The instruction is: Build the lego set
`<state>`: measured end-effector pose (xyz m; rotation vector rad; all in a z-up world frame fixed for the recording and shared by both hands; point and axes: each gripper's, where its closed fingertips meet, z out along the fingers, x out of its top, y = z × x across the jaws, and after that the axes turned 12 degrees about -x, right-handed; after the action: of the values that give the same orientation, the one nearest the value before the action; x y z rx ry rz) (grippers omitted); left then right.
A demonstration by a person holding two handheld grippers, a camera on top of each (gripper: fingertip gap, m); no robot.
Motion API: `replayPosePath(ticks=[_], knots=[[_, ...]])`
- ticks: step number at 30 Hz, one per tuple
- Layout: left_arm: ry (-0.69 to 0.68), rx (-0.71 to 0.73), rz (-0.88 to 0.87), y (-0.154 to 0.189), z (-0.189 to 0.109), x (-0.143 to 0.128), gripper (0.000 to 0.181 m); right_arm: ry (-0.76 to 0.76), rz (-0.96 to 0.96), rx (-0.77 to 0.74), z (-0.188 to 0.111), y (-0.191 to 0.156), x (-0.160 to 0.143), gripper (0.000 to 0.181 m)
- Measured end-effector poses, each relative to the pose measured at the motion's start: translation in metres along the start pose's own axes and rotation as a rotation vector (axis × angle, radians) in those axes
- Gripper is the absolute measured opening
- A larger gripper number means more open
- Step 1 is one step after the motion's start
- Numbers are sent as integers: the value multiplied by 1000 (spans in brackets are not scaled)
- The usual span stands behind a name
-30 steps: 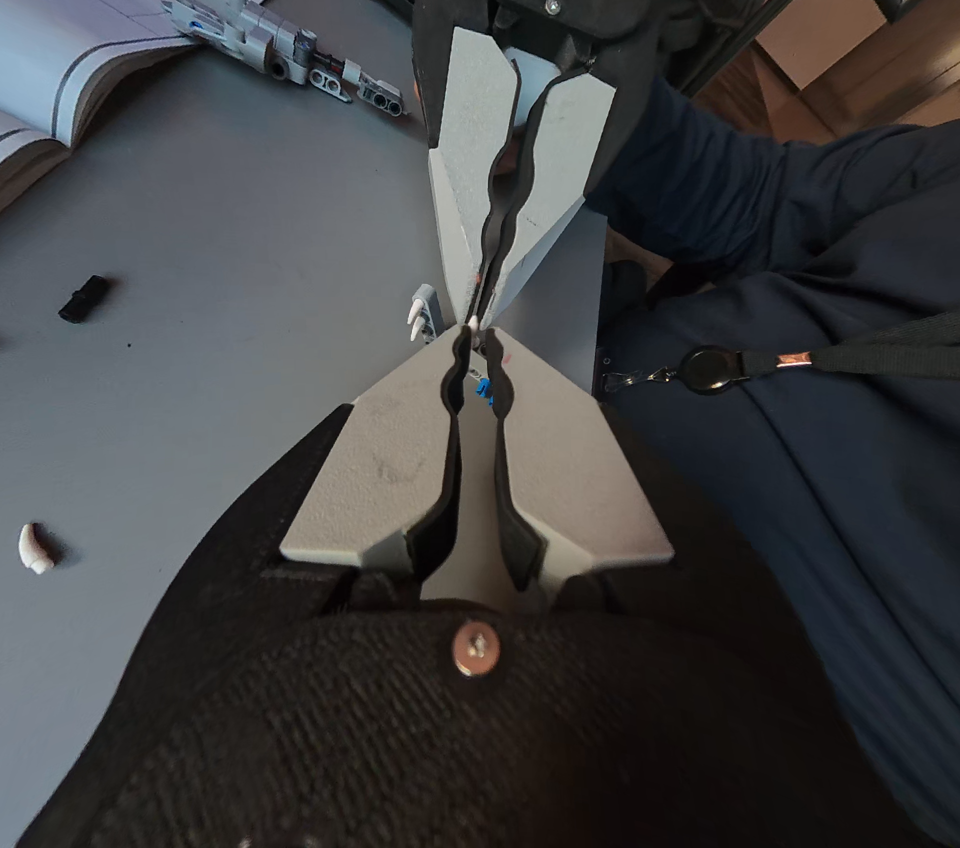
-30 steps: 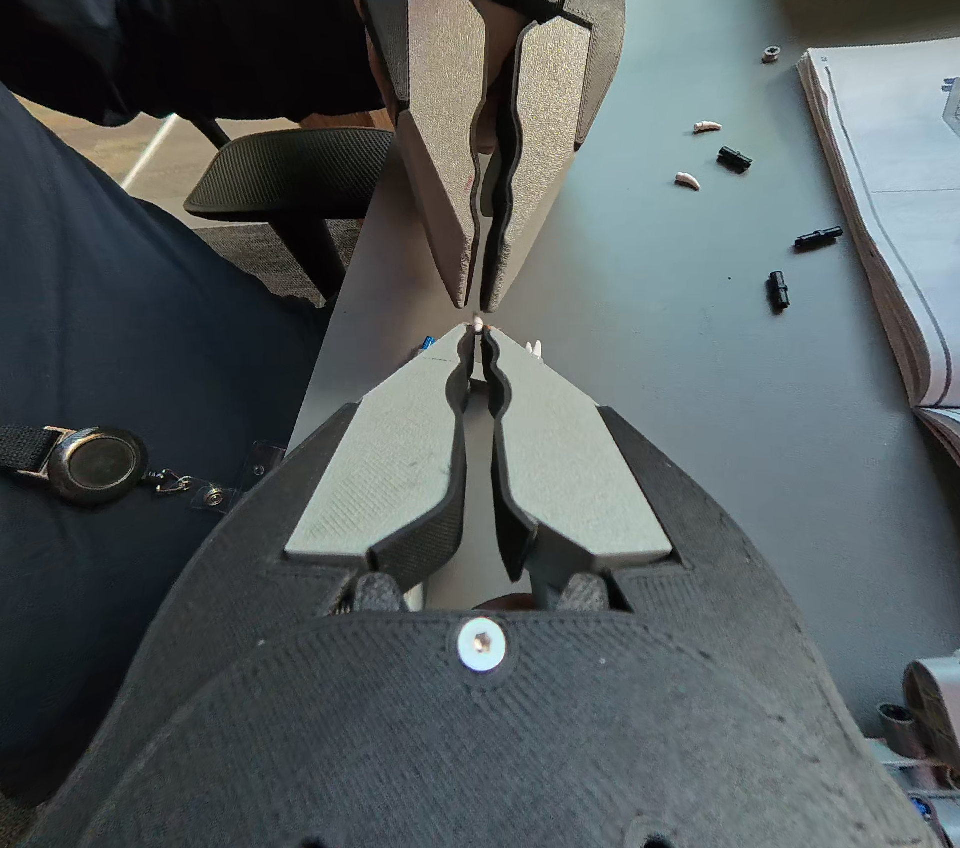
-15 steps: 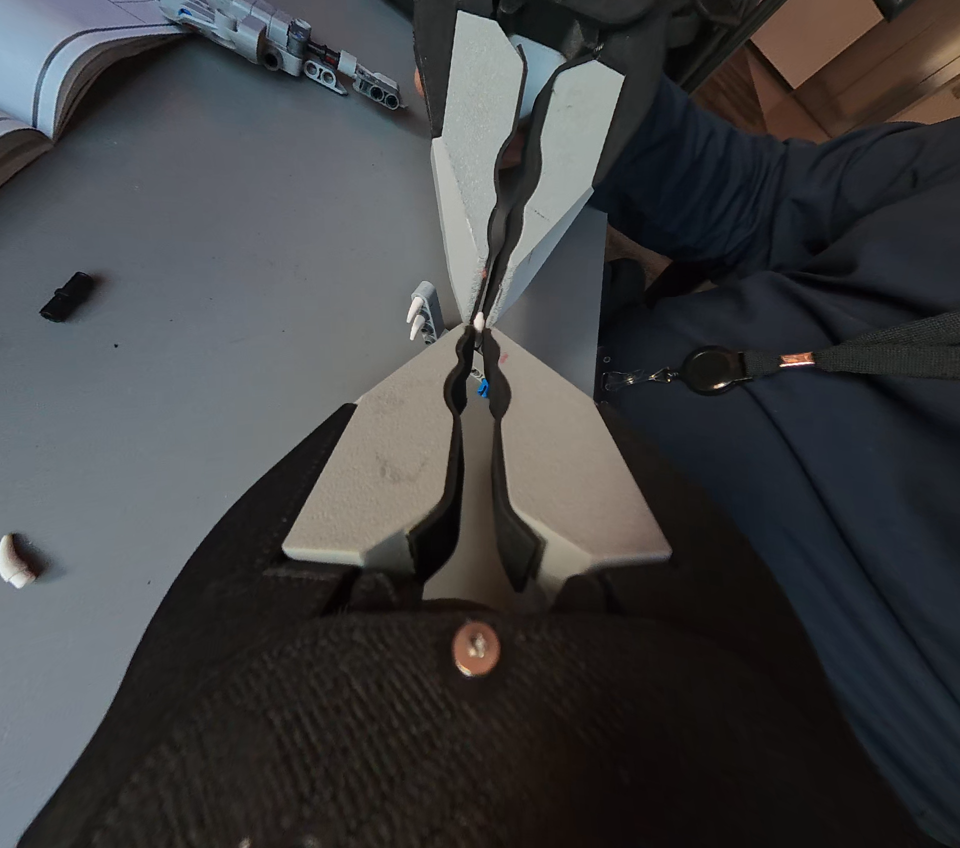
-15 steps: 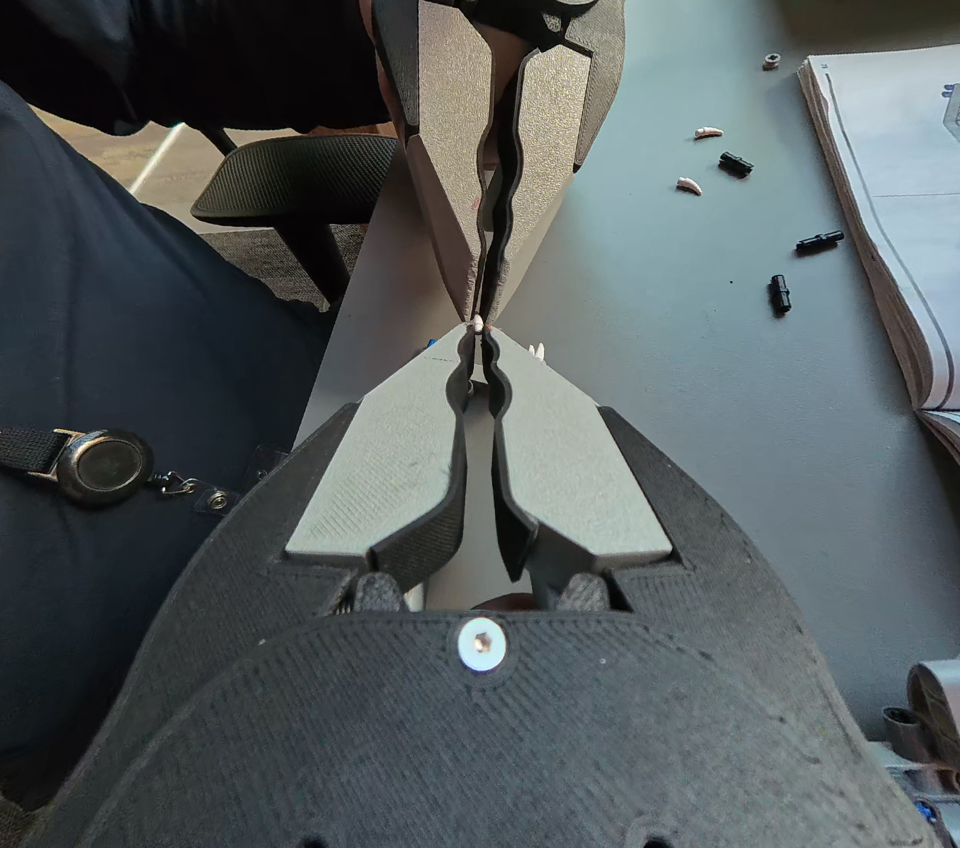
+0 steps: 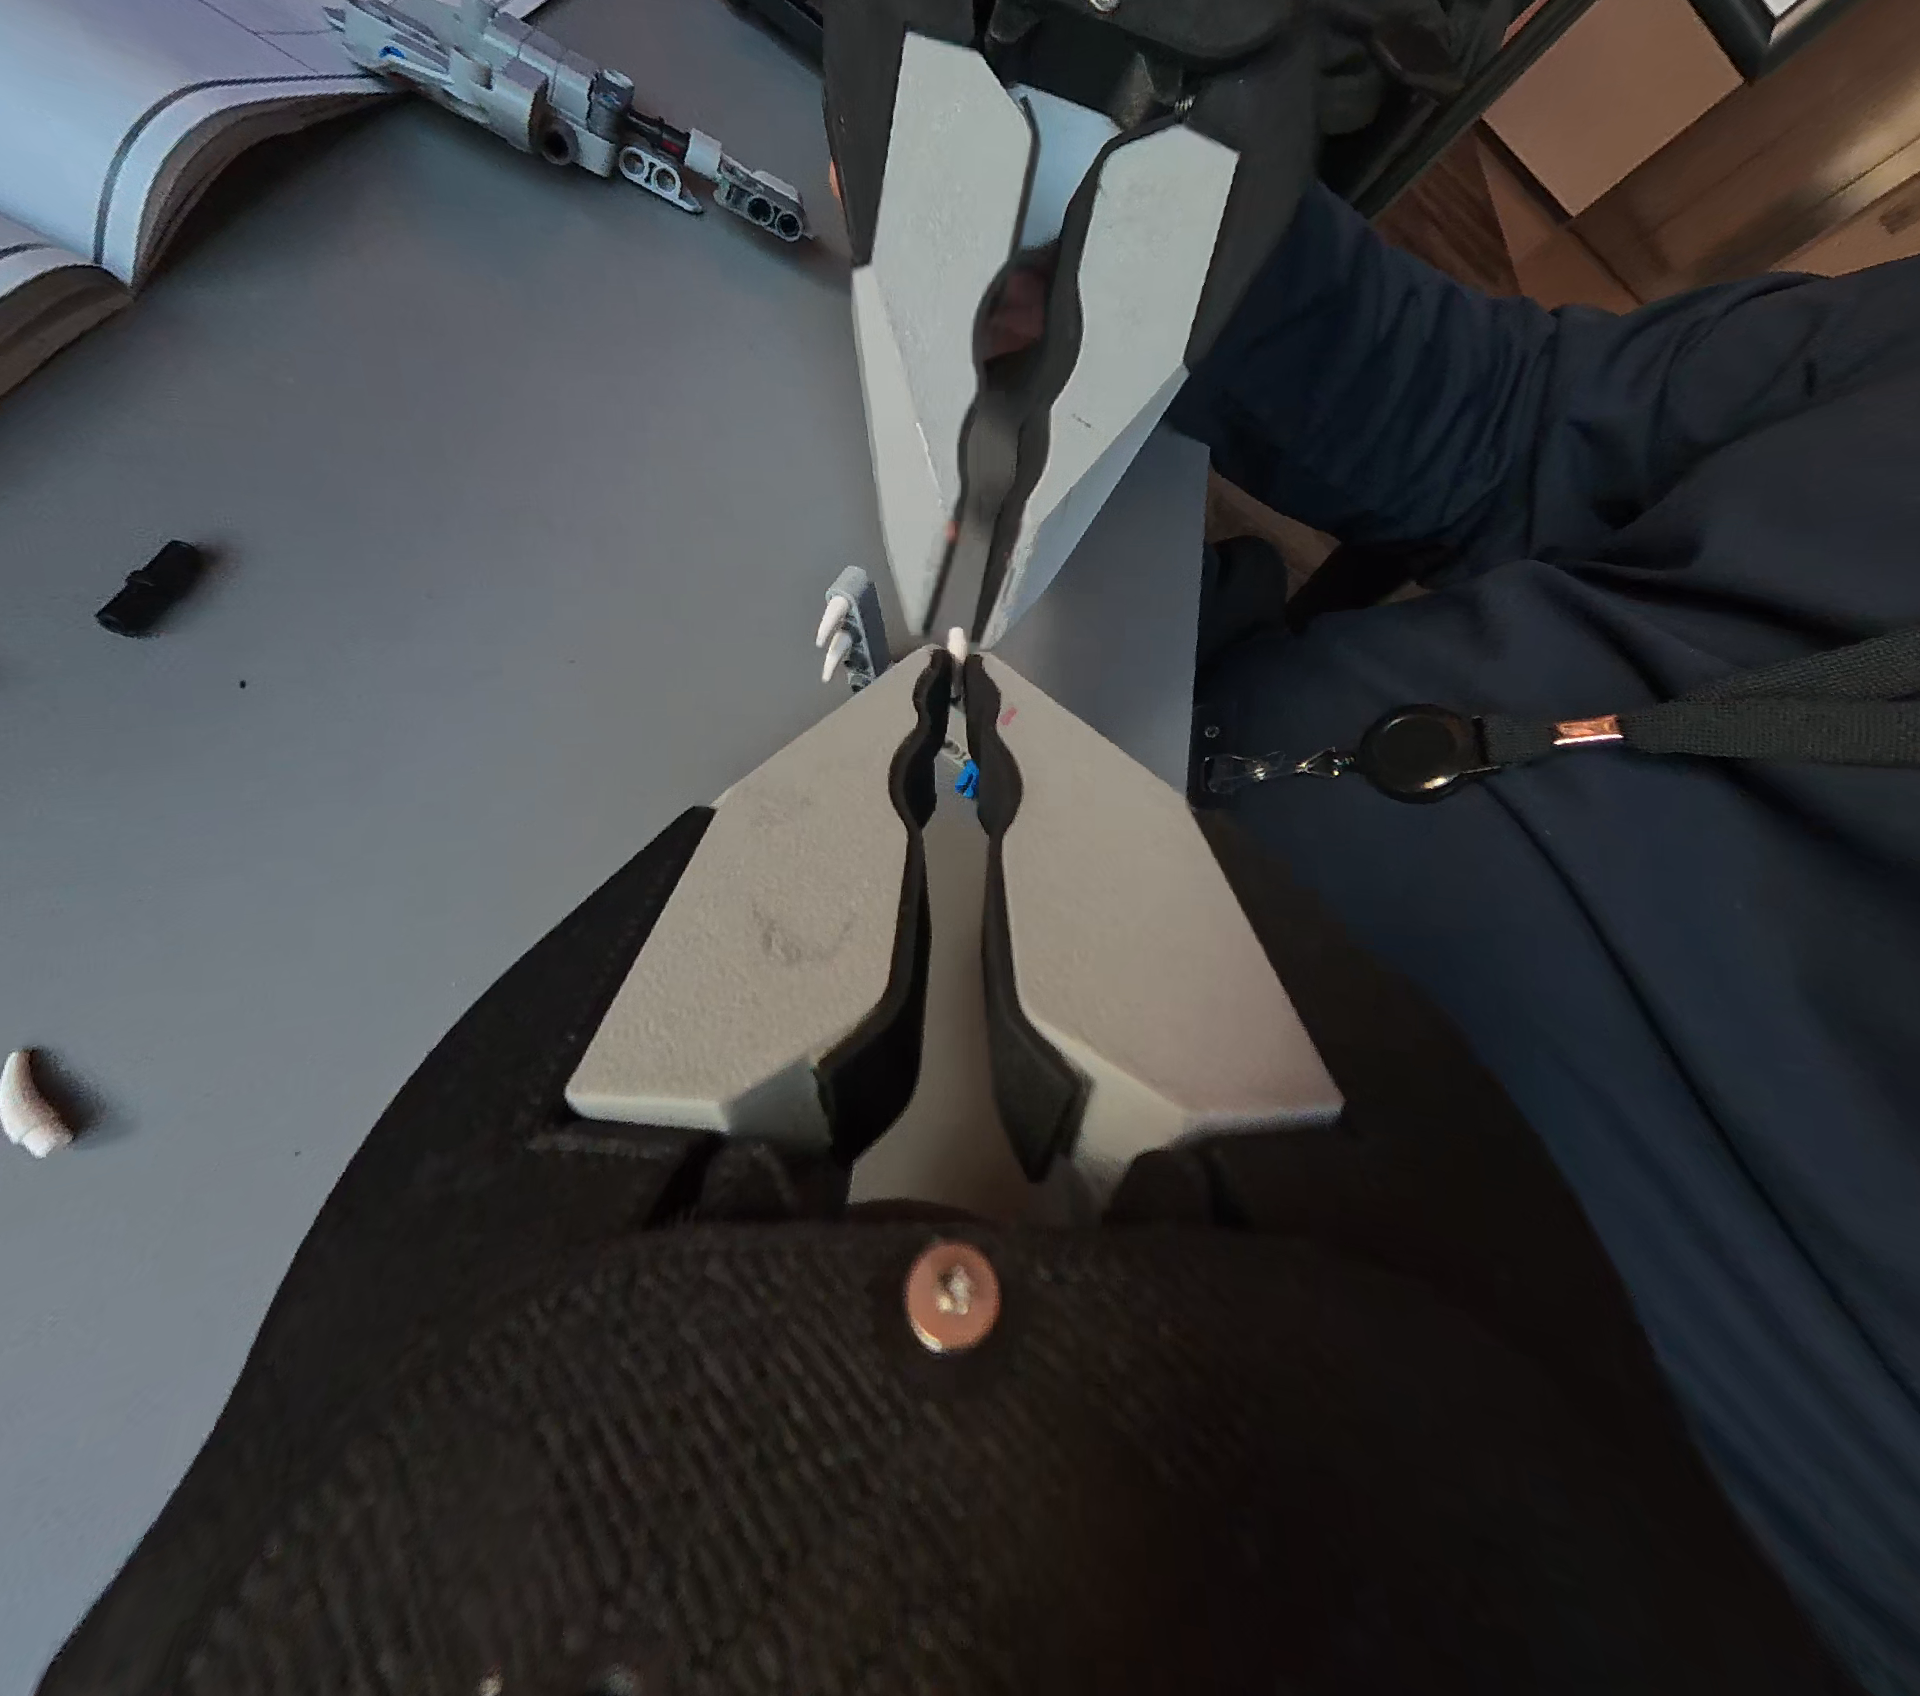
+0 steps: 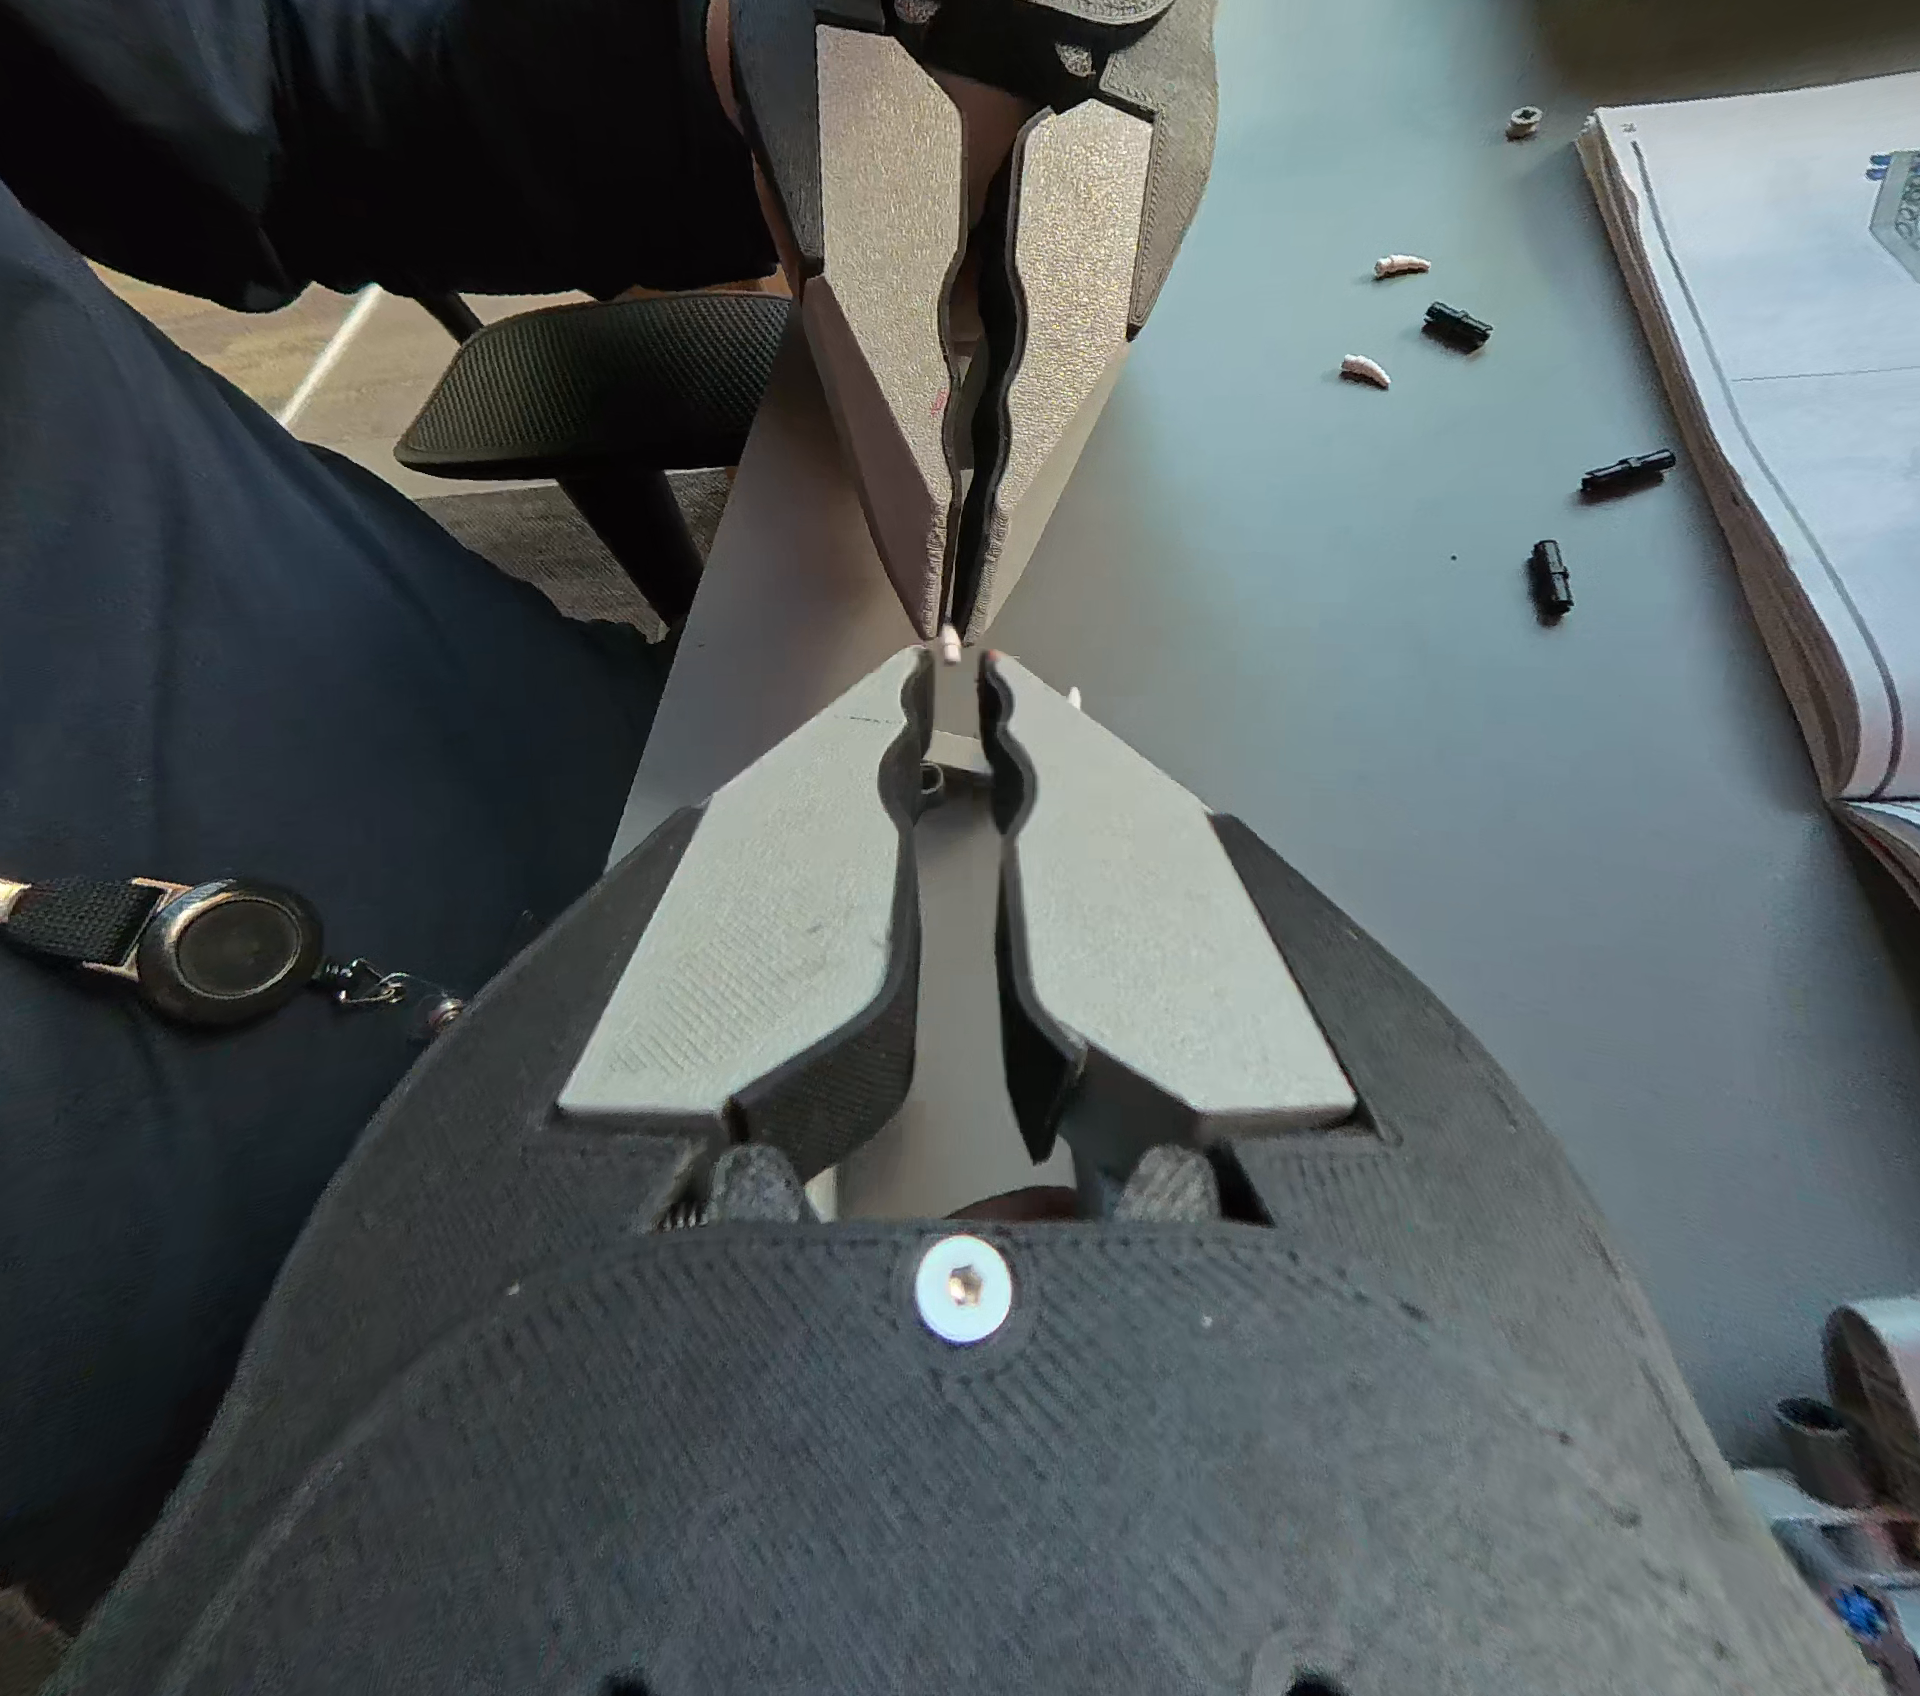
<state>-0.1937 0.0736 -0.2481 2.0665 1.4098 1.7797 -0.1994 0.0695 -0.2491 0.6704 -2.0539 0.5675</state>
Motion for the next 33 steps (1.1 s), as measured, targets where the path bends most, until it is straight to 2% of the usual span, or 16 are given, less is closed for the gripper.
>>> replayPosePath(ticks=[2, 6, 11, 22, 24, 28, 33], knots=[[-8, 17, -7, -3, -1, -3, 0, 11, 19, -37, -3, 7, 1, 14], [-8, 57, -58, -12, -8, -7, 0, -14, 114, -117, -7, 21, -7, 19], [-26, 72, -93, -16, -11, -13, 0, -98, 222, -129, -1, 18, -20, 23], [-4, 50, -105, -14, -13, -12, 0, -159, 245, -136, 9, 15, -26, 9], [2, 53, -105, -13, -12, -12, 0, -144, 231, -131, 10, 14, -23, 8], [31, 40, -105, -5, -11, -11, 0, -24, 183, -58, 2, 3, -5, 5], [149, -3, -36, 23, -5, 0, 0, 55, 137, -27, -13, -16, 0, 5]])
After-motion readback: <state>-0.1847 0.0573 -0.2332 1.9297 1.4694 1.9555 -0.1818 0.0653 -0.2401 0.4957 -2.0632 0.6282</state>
